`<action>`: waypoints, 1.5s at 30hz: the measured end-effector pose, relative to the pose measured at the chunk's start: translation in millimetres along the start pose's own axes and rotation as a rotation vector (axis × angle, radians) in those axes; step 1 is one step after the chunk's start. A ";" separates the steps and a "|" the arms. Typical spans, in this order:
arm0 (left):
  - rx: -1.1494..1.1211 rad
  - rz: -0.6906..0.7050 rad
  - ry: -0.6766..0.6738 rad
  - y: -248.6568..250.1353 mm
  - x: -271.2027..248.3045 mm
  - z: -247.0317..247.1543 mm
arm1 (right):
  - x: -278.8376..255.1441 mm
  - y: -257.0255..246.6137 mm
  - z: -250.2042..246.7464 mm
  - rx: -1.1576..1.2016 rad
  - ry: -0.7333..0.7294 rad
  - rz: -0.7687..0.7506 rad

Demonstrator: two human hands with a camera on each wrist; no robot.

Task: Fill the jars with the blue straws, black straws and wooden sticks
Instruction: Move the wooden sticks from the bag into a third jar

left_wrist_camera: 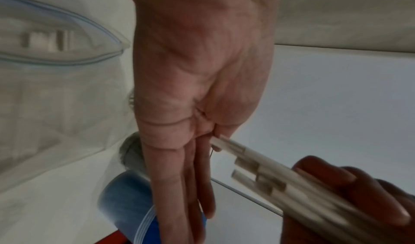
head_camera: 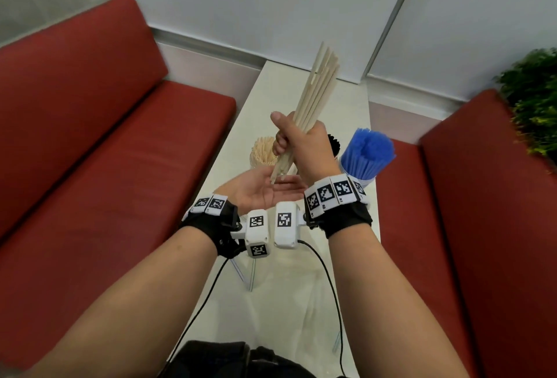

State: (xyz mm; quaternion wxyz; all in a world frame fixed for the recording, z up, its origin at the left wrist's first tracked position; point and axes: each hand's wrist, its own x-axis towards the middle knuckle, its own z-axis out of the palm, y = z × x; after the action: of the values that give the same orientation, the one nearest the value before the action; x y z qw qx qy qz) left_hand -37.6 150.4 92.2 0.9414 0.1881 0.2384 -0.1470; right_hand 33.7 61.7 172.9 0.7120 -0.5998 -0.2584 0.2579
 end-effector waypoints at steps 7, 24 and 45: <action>-0.190 -0.126 -0.203 0.6 -5.1 7.0 | -6.0 9.0 -4.0 -0.073 -0.082 -0.065; -0.170 -0.190 0.029 1.5 12.3 -31.1 | -4.6 35.4 -15.6 -0.288 -0.242 0.111; 1.176 0.010 0.908 -11.9 18.6 -108.7 | 62.5 35.5 -47.7 -0.553 -0.076 0.413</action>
State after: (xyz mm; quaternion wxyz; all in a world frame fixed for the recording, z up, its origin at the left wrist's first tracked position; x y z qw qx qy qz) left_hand -69.1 182.5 -9.2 0.4947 0.7042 0.4854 -0.1540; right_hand 109.8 74.9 134.5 0.4453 -0.7995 -0.2181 0.3389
